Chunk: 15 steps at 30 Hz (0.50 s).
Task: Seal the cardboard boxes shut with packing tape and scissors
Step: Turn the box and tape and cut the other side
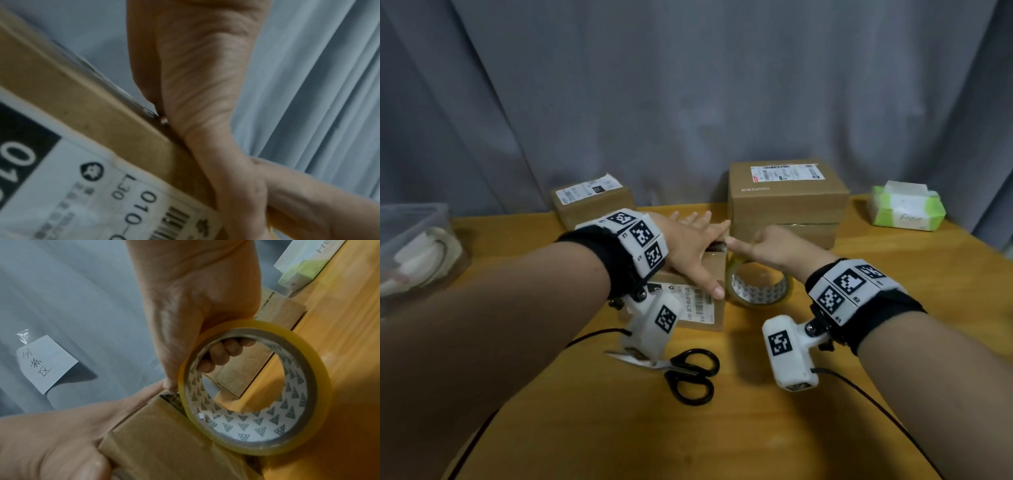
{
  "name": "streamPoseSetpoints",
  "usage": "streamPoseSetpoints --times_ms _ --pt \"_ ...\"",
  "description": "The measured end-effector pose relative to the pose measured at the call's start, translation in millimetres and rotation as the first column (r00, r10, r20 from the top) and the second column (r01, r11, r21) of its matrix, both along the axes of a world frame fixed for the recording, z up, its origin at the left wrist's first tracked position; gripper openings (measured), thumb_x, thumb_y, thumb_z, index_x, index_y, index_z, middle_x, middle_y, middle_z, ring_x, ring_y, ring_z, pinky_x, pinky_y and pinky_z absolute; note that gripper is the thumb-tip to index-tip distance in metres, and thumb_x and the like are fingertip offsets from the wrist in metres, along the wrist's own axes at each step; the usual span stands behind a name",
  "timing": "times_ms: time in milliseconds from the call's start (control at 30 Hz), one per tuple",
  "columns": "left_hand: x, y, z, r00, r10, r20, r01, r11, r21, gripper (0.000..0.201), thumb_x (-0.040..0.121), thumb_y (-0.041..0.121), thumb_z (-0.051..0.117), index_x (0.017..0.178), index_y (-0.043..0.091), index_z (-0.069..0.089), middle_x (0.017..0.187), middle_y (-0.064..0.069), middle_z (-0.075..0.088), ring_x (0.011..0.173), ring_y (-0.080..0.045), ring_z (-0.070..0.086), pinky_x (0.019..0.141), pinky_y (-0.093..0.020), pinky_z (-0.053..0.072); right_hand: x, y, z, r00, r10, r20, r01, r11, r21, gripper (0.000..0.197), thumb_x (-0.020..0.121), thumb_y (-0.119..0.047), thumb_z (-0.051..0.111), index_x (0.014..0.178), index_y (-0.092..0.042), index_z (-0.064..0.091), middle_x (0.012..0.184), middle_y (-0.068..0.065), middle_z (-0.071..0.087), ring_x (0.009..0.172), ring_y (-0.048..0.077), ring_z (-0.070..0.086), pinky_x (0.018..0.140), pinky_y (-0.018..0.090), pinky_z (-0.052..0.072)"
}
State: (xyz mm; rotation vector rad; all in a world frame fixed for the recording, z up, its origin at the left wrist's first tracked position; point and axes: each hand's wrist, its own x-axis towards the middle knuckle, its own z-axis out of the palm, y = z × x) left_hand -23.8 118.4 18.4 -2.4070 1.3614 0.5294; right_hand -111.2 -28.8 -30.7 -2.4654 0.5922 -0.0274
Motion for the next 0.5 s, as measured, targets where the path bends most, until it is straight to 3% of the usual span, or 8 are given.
streamPoseSetpoints --times_ms 100,200,300,400,500 --pt "2 -4 -4 1.0 -0.016 -0.003 0.016 0.997 -0.073 0.122 0.061 0.074 0.065 0.147 0.04 -0.015 0.159 -0.006 -0.001 0.145 -0.028 0.002 0.116 -0.05 0.008 4 -5 -3 1.0 0.027 -0.006 -0.027 0.999 -0.032 0.063 0.087 -0.064 0.048 0.1 -0.005 0.066 0.1 0.011 0.064 0.088 0.023 0.057 0.075 0.029 0.043" --pt "0 3 -12 1.0 -0.003 -0.001 0.002 0.975 -0.224 0.116 0.062 0.073 0.066 0.147 0.041 -0.005 0.155 -0.001 0.012 0.142 -0.027 0.012 0.114 -0.045 0.013 6 -9 -6 0.998 0.026 0.057 -0.027 0.999 0.028 0.073 0.084 -0.066 0.052 0.114 0.0 0.063 0.116 0.014 0.065 0.104 0.027 0.061 0.077 0.028 0.041" --pt "2 14 -17 0.999 0.018 -0.046 -0.035 0.912 -0.41 0.112 0.062 0.069 0.07 0.147 0.042 0.003 0.154 0.001 0.017 0.142 -0.024 0.013 0.113 -0.044 0.011 0 -14 2 0.976 0.002 0.22 -0.039 0.986 0.161 0.059 0.083 -0.057 0.062 0.105 -0.002 0.065 0.101 0.009 0.068 0.095 0.024 0.063 0.076 0.033 0.046" --pt "11 27 -9 0.988 0.051 -0.144 -0.135 0.736 -0.663 0.108 0.056 0.068 0.072 0.144 0.044 0.014 0.151 0.003 0.023 0.14 -0.023 0.019 0.115 -0.047 0.017 -5 -16 30 0.878 -0.087 0.471 -0.058 0.957 0.285 0.049 0.085 -0.047 0.064 0.098 0.001 0.064 0.085 0.006 0.064 0.081 0.016 0.06 0.074 0.028 0.045" --pt "14 36 -10 0.962 0.014 -0.274 -0.252 0.44 -0.862 0.103 0.051 0.069 0.068 0.139 0.043 0.022 0.146 0.007 0.027 0.137 -0.015 0.026 0.113 -0.043 0.026 -1 -4 76 0.73 -0.141 0.669 -0.113 0.94 0.322 0.04 0.087 -0.041 0.065 0.092 -0.001 0.064 0.074 0.002 0.06 0.064 0.004 0.055 0.06 0.014 0.041"
